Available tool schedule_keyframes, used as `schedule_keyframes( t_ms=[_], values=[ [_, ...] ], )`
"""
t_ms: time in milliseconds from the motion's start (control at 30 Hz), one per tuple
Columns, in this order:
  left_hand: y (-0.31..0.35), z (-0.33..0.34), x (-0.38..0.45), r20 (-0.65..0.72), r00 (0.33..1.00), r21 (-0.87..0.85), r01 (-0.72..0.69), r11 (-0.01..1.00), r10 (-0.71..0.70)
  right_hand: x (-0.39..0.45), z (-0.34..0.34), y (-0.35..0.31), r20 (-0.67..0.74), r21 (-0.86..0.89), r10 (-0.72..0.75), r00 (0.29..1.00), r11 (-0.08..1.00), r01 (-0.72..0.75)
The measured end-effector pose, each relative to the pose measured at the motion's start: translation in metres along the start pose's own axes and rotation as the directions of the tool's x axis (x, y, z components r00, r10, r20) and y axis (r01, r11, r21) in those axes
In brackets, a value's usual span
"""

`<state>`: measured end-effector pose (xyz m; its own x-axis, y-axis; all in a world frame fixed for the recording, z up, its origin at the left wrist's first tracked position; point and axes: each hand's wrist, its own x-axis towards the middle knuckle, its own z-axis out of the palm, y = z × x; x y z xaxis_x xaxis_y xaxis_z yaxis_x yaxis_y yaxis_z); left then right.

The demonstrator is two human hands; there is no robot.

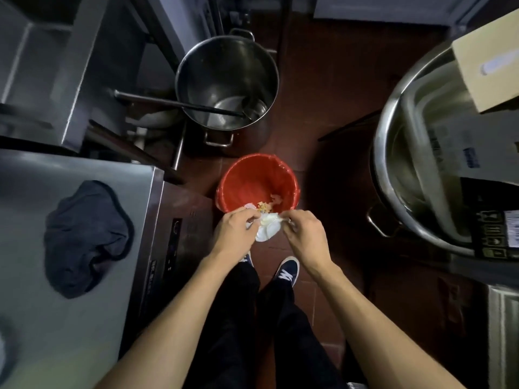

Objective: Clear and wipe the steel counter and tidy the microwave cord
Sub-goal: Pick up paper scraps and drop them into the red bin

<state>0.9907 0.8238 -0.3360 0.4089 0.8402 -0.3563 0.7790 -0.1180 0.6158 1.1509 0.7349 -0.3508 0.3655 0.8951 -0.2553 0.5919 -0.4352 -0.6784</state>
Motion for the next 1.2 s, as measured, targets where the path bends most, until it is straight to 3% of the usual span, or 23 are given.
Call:
schedule_keyframes(
  t_ms=[367, 800, 1000, 1200],
  values=[
    [-0.103, 0.104, 0.127, 0.082, 0.995, -0.020, 0.054, 0.998, -0.052, 0.102, 0.129, 0.101, 0.054, -0.010, 0.140, 0.989, 0.990, -0.139],
    [-0.218, 0.210, 0.200, 0.197, 0.976, 0.092, 0.077, 0.993, -0.094, 0.161, 0.253, 0.203, 0.201, -0.064, 0.198, 0.959, 0.980, -0.189],
    [-0.228, 0.214, 0.209, 0.262, 0.957, 0.213, 0.067, 0.975, -0.123, 0.170, 0.263, 0.212, 0.262, -0.180, 0.210, 0.942, 0.970, -0.166],
    [-0.203, 0.174, 0.192, 0.290, 0.951, 0.286, 0.021, 0.958, -0.107, 0.161, 0.224, 0.179, 0.307, -0.247, 0.203, 0.930, 0.960, -0.128]
  ],
)
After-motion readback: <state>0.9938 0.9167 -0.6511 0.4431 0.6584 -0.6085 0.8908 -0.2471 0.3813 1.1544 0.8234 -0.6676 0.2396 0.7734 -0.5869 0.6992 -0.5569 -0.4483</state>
